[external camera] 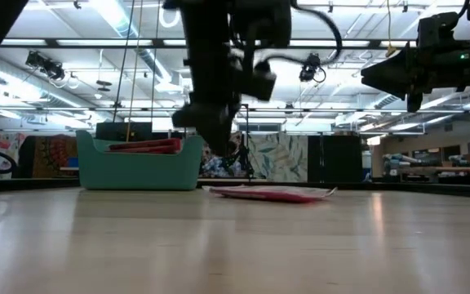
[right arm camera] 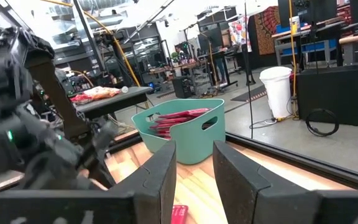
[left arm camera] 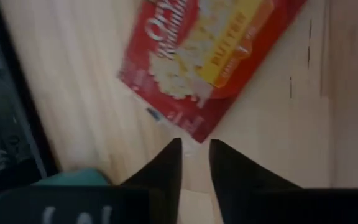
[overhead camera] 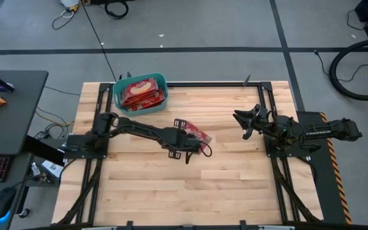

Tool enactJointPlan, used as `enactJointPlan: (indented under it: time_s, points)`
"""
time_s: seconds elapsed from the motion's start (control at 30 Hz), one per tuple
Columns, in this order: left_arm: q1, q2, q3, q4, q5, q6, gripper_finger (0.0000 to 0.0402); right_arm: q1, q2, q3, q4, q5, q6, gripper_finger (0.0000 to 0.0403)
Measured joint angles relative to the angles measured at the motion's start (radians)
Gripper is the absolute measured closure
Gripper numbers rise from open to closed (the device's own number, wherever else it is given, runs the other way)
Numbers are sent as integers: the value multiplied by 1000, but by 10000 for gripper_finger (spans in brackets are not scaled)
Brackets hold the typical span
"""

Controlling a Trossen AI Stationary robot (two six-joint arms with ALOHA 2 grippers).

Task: Sort popcorn bags into baskets
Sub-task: Put the red popcorn bag into the blue bin

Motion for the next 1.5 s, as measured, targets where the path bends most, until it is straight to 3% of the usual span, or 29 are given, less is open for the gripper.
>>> enactJointPlan:
  time_s: [0.2, 0.33, 0.57, 1.07, 1.5]
  points:
    - [0, 88, 0, -24, -3, 8, 249, 0, 0, 0, 0, 0, 0, 292]
    - [-1, 127, 0, -28, -71, 11, 212, 0, 0, 0, 0, 0, 0, 292]
    - [14, 155, 0, -45, -90, 7, 199, 0, 0, 0, 0, 0, 0, 292]
    - [33, 193, 3, 26, -132, 26, 245, 0, 0, 0, 0, 0, 0, 292]
    - [41, 199, 1, 71, -111, -2, 392, 0, 0, 0, 0, 0, 0, 292]
